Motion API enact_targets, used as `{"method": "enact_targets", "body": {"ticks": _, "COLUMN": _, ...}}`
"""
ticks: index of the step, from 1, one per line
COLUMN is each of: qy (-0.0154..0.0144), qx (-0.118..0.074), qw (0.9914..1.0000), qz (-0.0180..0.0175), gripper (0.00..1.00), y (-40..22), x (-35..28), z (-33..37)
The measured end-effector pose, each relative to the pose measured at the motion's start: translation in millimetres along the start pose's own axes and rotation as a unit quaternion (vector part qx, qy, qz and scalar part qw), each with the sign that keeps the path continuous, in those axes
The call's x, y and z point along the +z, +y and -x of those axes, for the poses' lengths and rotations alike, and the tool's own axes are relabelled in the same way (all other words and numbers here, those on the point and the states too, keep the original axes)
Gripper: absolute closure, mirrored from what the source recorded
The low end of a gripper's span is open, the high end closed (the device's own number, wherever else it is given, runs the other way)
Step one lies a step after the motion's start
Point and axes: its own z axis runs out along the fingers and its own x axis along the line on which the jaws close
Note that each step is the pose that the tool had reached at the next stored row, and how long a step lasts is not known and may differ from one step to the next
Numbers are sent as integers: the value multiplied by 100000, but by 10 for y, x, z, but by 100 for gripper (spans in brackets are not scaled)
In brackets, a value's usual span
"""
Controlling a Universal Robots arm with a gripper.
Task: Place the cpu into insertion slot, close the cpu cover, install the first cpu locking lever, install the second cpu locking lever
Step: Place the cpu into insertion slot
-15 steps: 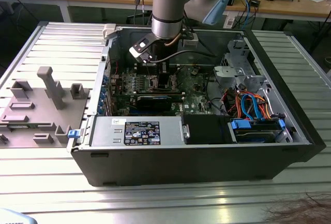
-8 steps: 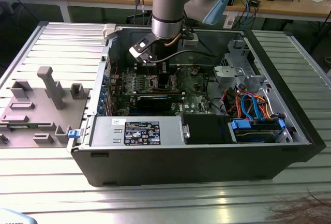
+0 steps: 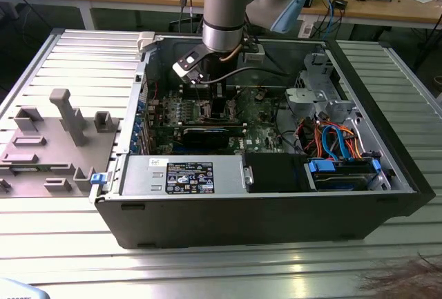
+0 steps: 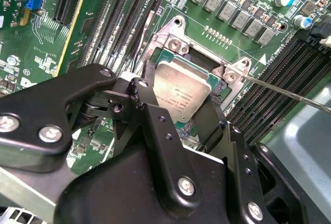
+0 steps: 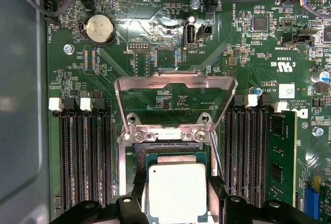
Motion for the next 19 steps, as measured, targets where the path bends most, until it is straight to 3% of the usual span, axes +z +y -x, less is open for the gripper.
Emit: {"method": "enact_targets", "body": {"ticks": 19, "qy": 28, "qx": -7, "qw": 100000, "qz": 10, "gripper": 45, "y": 35, "x": -61, "z": -13}}
